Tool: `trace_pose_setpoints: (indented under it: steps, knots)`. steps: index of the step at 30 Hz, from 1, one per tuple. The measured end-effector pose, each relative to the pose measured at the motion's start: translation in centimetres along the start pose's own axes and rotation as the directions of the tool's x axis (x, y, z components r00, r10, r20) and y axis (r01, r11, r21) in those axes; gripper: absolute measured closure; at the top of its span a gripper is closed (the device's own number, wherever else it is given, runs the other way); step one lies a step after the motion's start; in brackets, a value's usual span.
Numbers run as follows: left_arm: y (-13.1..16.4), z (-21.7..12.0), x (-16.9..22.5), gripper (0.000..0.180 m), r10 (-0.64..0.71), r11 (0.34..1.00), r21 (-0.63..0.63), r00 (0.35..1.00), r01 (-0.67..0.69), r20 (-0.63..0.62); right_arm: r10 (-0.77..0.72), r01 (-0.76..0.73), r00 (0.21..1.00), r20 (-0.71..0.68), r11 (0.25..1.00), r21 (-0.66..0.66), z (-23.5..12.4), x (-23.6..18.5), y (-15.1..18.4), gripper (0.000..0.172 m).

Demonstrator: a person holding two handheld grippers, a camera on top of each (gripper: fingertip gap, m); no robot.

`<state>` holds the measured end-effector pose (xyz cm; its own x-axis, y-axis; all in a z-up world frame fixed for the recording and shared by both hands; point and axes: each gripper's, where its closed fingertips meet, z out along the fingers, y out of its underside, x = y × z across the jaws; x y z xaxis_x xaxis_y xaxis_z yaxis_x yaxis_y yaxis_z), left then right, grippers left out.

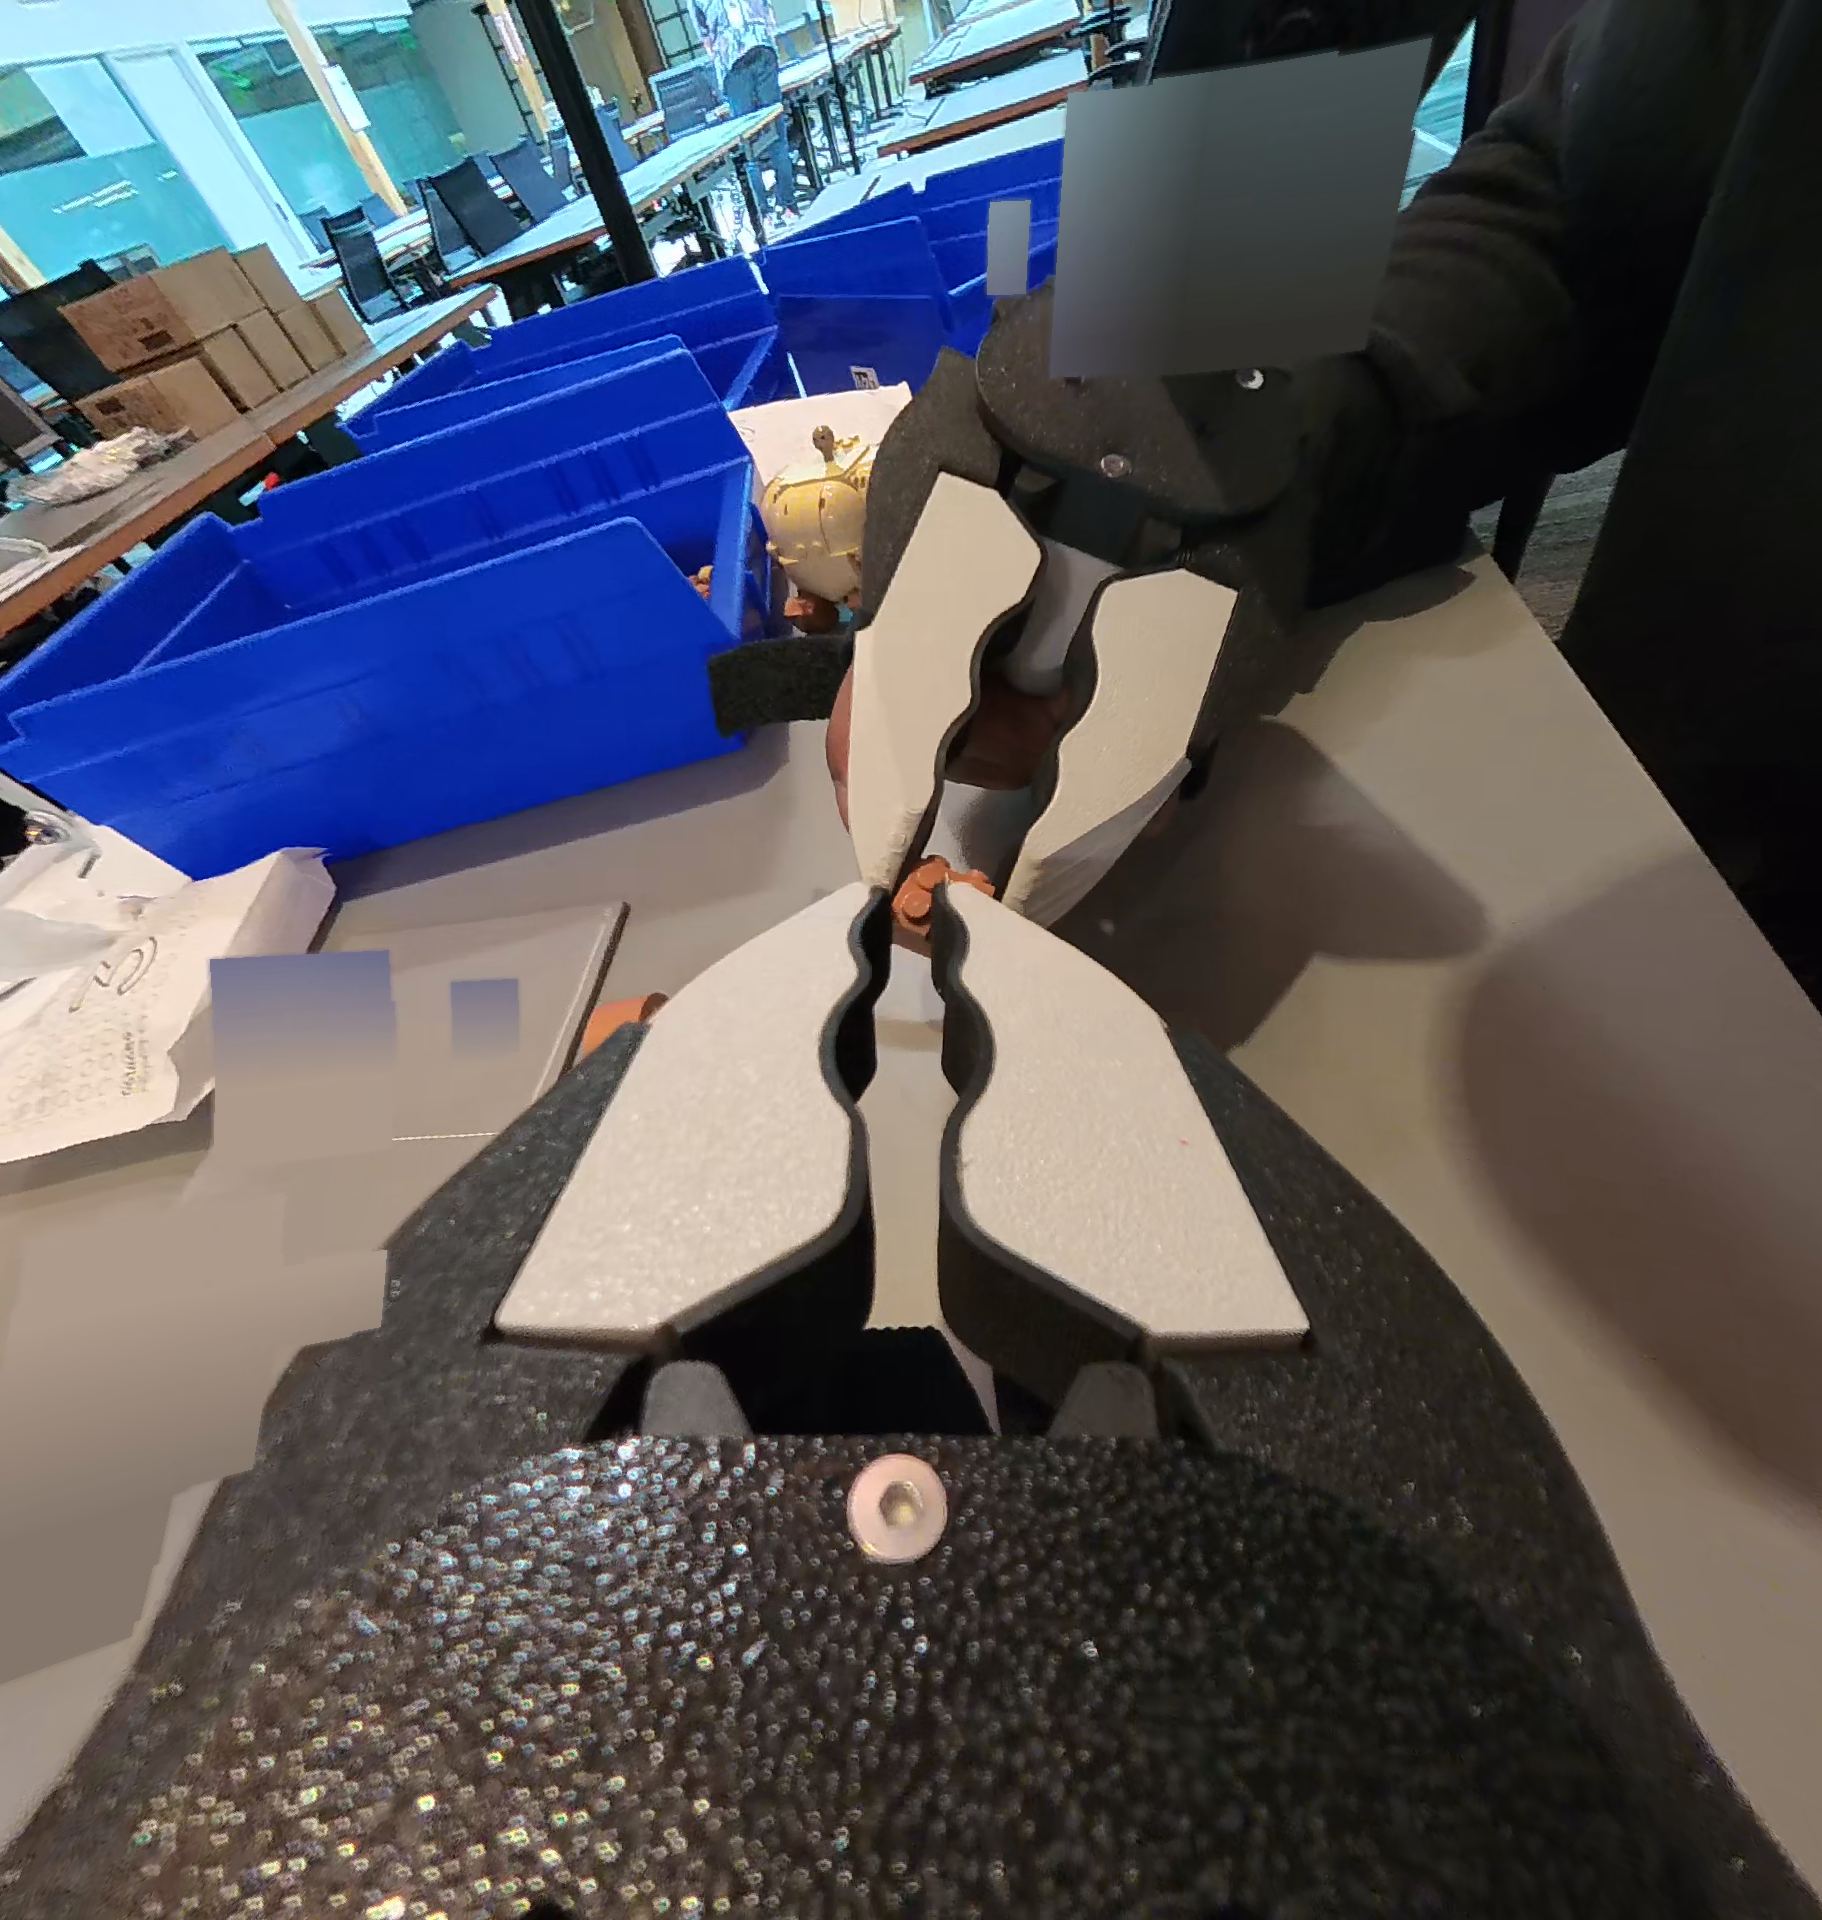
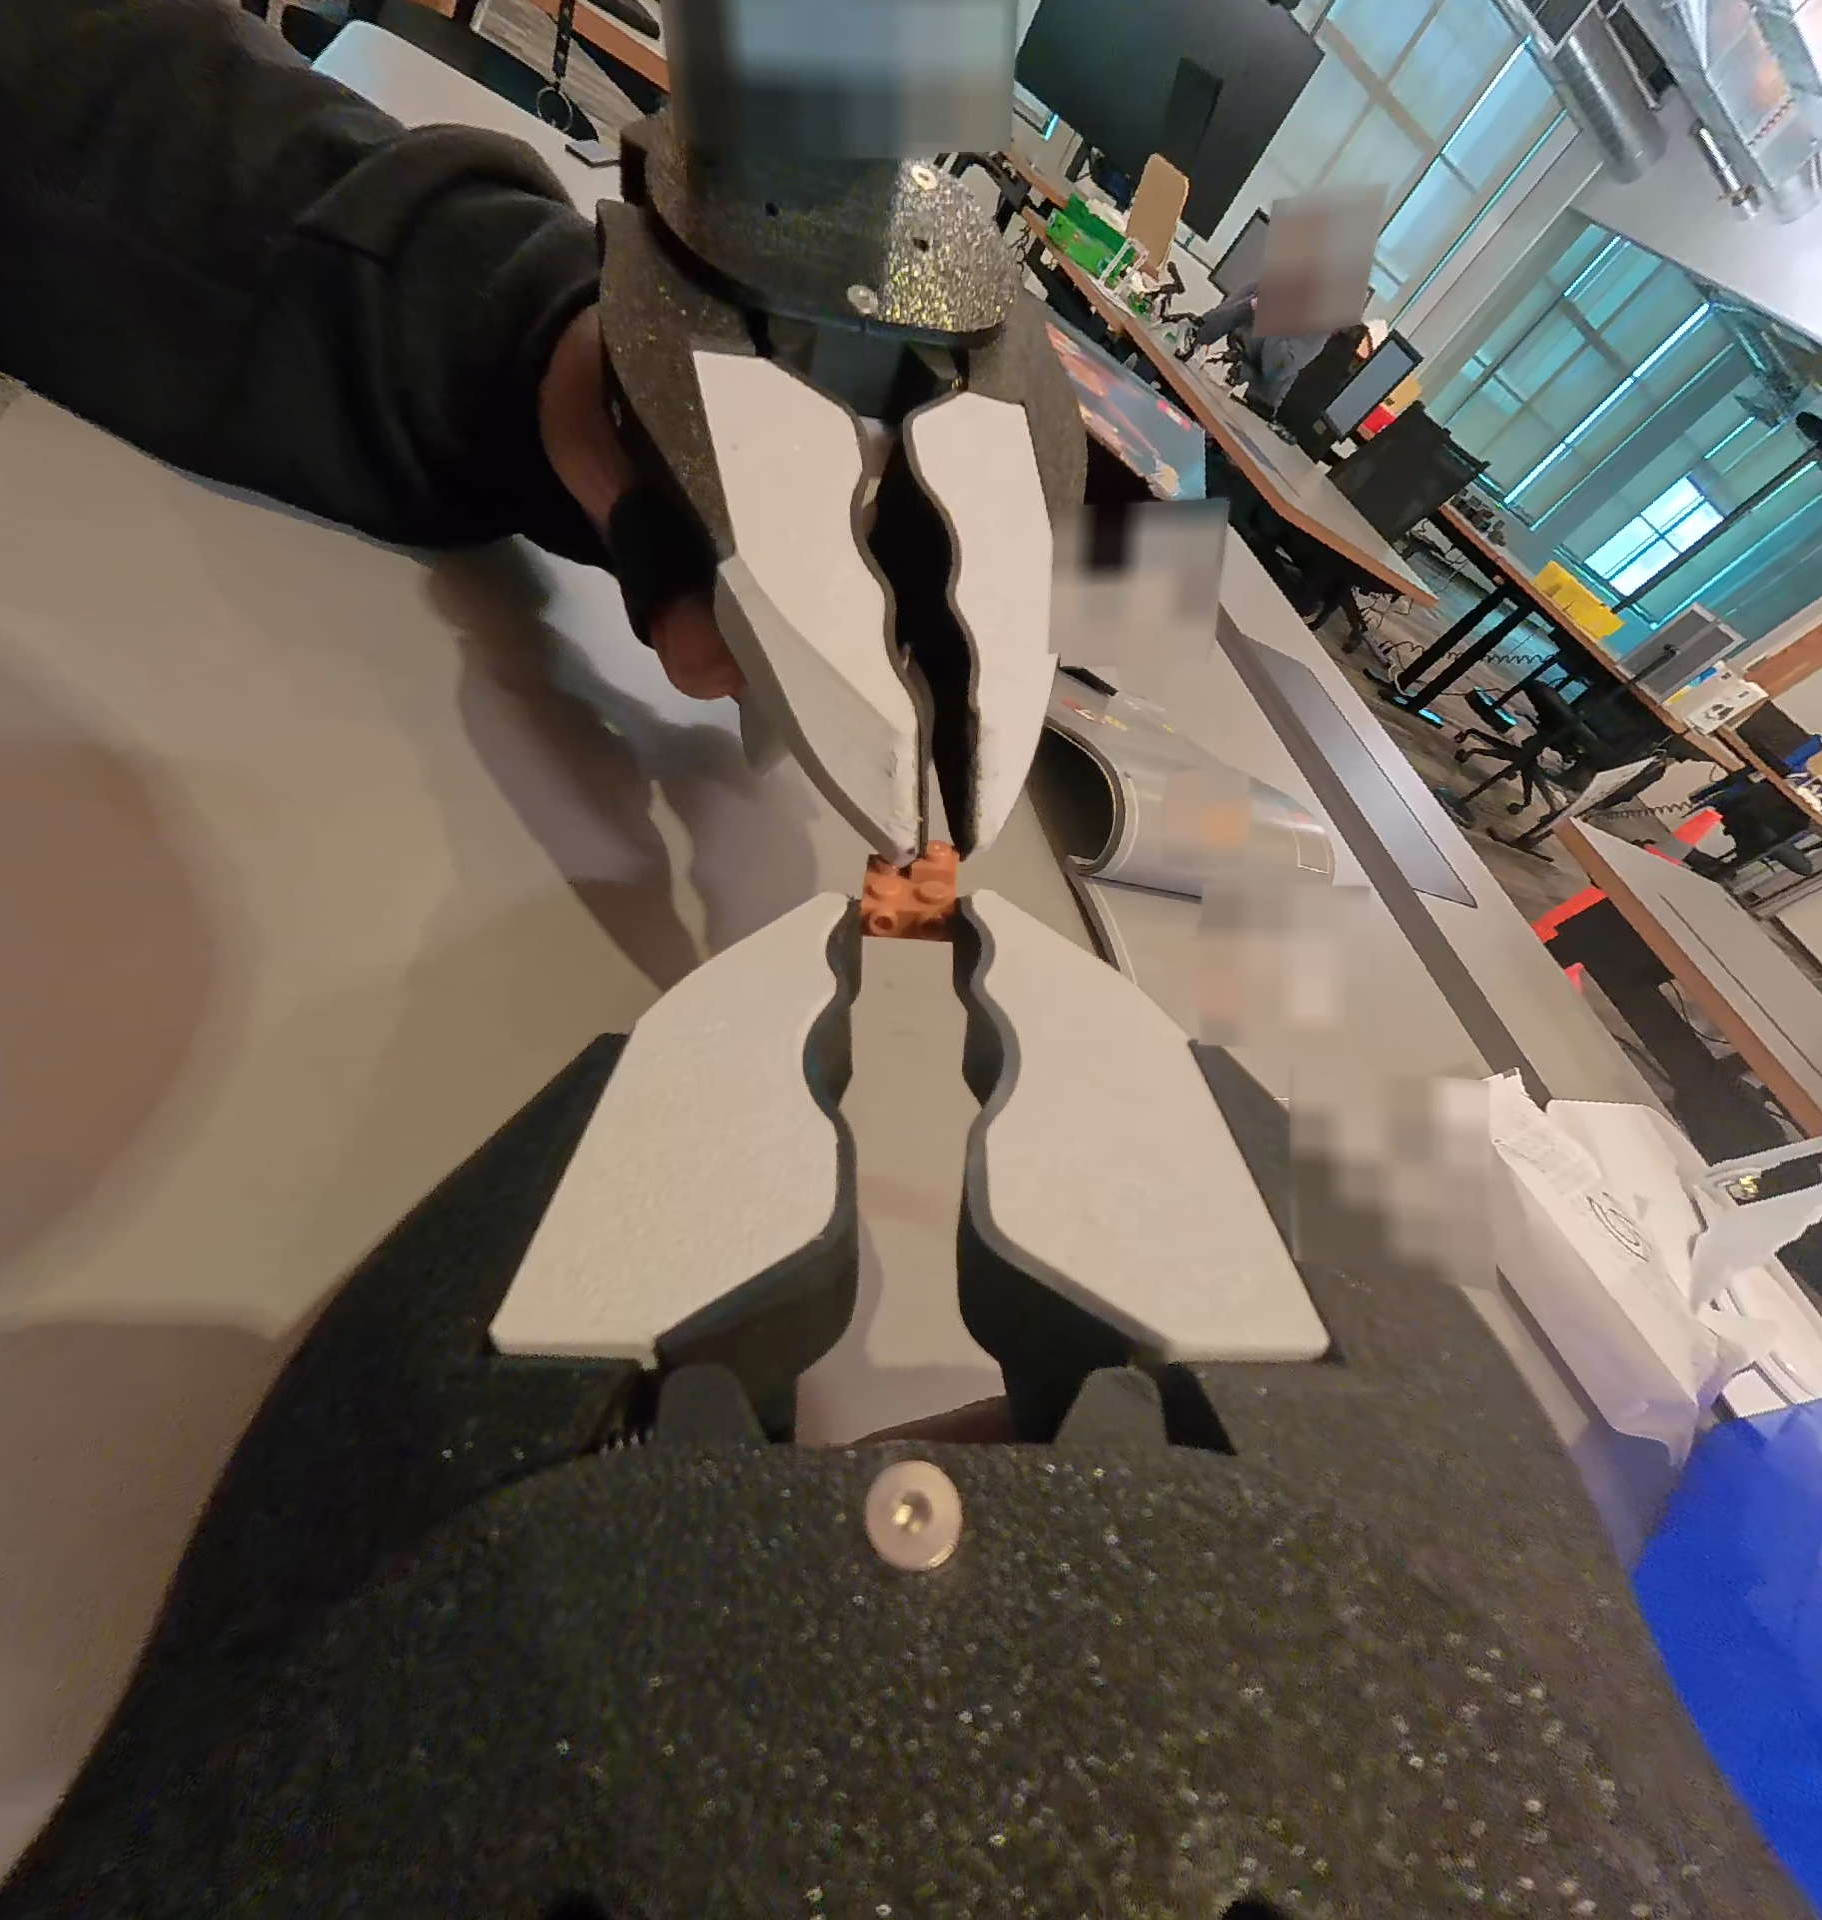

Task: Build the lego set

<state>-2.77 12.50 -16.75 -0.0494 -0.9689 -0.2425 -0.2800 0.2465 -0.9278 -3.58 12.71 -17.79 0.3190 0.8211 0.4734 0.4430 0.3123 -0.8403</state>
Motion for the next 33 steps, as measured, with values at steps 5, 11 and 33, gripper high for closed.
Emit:
trace_pose_setpoints:
  steps: [5, 11, 33]
  knots:
    - [-0.03, 0.11, -0.37, 0.173, -0.004, 1.0, -0.008, 0.999, 0.005, 0.035, 0.006, -0.006, 1.0, -0.021, 1.0, -0.006, 0.01, 0.34, 0.09, 0.156]
    - [0.04, 0.29, -0.7, 0.173, -0.017, 1.0, -0.019, 0.998, 0.018, 0.066, 0.011, -0.012, 0.999, -0.039, 1.0, -0.015, 0.04, 0.66, 0.29, 0.156]
    - [0.61, 0.1, -0.36, 0.17, 0.132, 0.986, -0.115, 0.99, -0.124, 0.059, -0.095, 0.092, 0.995, -0.043, 0.994, -0.055, 0.32, 0.13, 0.42, 0.155]
